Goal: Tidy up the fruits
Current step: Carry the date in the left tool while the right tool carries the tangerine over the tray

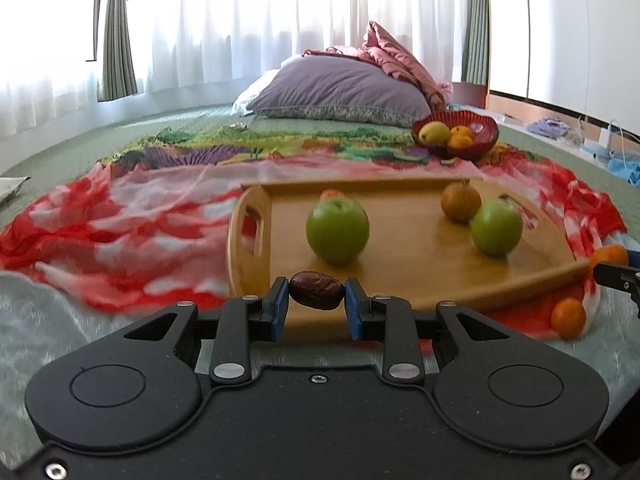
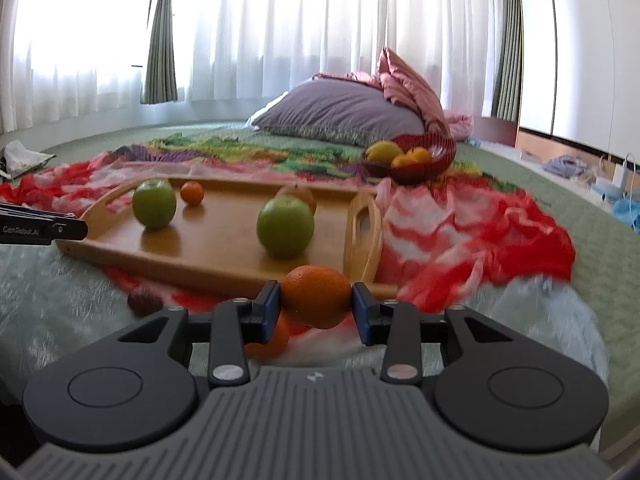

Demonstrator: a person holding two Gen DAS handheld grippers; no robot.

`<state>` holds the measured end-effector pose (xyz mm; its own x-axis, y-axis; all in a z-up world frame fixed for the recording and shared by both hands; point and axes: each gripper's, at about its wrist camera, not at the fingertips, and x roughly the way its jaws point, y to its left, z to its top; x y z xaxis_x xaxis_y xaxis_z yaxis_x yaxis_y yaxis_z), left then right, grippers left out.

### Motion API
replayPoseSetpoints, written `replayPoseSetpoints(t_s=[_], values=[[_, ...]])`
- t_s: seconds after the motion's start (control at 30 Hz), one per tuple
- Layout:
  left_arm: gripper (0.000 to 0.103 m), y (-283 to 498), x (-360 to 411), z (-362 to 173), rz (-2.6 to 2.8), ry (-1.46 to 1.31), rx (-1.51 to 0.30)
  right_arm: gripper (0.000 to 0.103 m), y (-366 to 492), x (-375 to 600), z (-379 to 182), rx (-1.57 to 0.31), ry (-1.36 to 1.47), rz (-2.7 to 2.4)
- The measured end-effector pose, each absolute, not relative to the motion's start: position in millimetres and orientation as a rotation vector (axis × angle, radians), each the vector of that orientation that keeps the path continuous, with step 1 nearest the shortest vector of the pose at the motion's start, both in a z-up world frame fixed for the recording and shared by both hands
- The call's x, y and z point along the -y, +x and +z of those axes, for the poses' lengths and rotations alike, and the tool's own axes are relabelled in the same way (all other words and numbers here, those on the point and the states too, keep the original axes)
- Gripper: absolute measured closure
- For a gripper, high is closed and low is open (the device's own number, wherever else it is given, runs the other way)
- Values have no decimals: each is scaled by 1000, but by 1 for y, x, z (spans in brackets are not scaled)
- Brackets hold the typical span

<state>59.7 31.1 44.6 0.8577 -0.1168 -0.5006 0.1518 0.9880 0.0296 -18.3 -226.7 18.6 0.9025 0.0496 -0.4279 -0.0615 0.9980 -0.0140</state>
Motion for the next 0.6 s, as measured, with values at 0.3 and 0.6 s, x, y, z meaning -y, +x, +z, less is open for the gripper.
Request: replayPoseSetpoints(t_s=[0.3,0.6], values=[[75,119,-41,75,-157,19,-540,60,34,238,57,-404,1,45],[75,206,-35,96,-189,-48,-626,60,134,252,78,-568,139,110]])
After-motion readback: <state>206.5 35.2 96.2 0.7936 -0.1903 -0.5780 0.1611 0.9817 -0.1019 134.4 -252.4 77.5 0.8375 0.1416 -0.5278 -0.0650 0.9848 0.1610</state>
